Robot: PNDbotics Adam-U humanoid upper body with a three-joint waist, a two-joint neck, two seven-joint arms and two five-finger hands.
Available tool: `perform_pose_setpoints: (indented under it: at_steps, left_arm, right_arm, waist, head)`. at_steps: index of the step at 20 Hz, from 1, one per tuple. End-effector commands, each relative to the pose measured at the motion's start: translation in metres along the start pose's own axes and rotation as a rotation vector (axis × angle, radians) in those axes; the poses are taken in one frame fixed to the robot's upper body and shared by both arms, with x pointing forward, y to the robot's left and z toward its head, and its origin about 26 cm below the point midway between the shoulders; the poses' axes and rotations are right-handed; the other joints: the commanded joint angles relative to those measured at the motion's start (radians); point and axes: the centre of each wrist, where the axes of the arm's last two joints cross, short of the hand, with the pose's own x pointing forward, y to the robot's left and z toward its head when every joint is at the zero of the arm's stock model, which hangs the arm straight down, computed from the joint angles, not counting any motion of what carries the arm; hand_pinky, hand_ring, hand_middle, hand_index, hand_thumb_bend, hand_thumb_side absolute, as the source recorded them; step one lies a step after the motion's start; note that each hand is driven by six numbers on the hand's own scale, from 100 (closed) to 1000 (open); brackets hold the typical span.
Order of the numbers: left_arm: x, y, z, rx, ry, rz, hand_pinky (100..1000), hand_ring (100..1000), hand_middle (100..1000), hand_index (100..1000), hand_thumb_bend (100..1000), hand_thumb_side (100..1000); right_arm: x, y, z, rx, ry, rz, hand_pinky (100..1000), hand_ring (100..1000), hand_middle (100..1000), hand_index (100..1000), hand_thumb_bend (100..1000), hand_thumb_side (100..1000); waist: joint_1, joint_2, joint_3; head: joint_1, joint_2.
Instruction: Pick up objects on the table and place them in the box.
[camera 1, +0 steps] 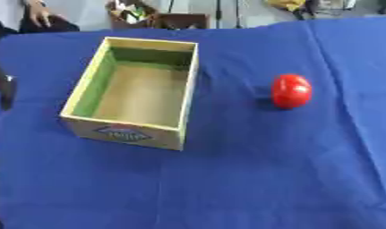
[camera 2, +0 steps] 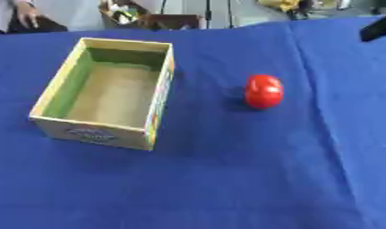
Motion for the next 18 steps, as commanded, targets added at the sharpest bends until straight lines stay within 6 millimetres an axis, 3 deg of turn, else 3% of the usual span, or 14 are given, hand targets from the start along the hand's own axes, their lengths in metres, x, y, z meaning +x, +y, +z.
perform_pose_setpoints:
  at_steps: [1,4,7,12,18]
  left_arm:
    - [0.006,0.002,-0.004,-0.01,-0.022,-0.015,100,285,367,673,100,735]
    - [0.006,0.002,-0.004,-0.011,-0.022,-0.015,100,285,367,673,100,735]
    - [0.006,0.002,-0.004,-0.013,-0.019,-0.015,100,285,367,673,100,735]
    - [0.006,0.002,-0.002,-0.02,-0.01,-0.013,100,285,367,673,100,740]
    - [0.005,0.002,0.0,-0.033,0.003,-0.01,100,284,367,673,100,737]
  right_arm:
    - [0.005,-0.006,-0.008,0.013,-0.04,0.029,499,529,665,843,100,896]
    - [0.006,-0.01,-0.011,0.036,-0.052,0.058,502,533,673,846,100,914]
    - [0.01,-0.019,-0.024,0.1,-0.087,0.134,540,568,713,857,100,999]
    - [0.033,-0.031,-0.071,0.329,-0.192,0.369,642,656,798,898,100,1000]
    - [0.065,-0.028,-0.117,0.65,-0.271,0.683,766,780,888,967,138,1000]
  waist:
    - [-0.003,-0.02,-0.001]
    - [-0.004,-0.02,-0.001]
    - [-0.006,-0.021,0.001]
    - [-0.012,-0.029,0.007]
    - [-0.018,-0.041,0.016]
  head:
    - [-0.003,-0.011]
    - [-0.006,-0.008]
    - [-0.014,-0.003]
    - [-0.033,0.007]
    - [-0.052,0.016]
